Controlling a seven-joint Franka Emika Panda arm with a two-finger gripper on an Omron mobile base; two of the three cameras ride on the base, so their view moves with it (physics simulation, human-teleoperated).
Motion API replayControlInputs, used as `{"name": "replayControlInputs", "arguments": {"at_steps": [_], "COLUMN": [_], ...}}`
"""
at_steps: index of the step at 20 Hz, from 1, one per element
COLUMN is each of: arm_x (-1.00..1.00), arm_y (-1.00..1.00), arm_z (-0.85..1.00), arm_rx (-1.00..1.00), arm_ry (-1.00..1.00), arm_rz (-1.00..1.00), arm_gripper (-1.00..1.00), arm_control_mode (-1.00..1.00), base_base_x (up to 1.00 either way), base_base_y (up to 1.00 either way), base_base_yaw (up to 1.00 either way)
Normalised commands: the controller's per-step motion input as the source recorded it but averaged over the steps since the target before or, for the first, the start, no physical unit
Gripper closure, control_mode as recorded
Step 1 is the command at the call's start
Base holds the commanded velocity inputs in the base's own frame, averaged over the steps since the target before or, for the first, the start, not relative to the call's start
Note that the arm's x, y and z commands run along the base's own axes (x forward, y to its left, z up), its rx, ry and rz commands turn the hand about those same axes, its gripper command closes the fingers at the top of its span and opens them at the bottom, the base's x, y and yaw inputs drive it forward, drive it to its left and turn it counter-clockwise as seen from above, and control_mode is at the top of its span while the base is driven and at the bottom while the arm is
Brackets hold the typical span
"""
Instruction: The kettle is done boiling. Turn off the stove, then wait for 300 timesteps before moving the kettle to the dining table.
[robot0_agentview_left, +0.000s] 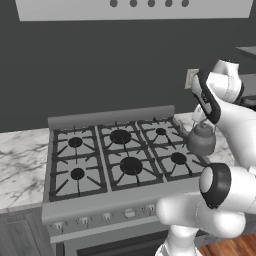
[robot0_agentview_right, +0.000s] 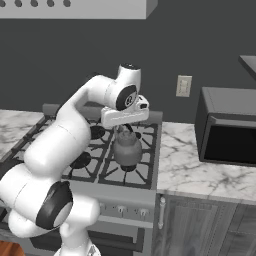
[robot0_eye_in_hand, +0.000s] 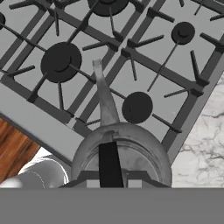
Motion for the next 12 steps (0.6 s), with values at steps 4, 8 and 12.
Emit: {"name": "replayControlInputs", "arguments": {"at_steps": [4,8,12], "arm_x": [-0.10,0.00,-0.13], "arm_y": [0.00,0.00,0.00], "arm_z": [0.21,0.00,0.00], "arm_rx": [0.00,0.00,-0.02], "arm_ry": [0.00,0.00,-0.07], "arm_rz": [0.00,0.00,-0.01], "arm_gripper": [1.00,1.00,1.00], "arm_control_mode": [-1.00,-1.00,1.00], "base_base_x": [0.00,0.00,-0.26], "base_base_y": [0.00,0.00,0.00], "base_base_yaw": [0.00,0.00,-0.05]}}
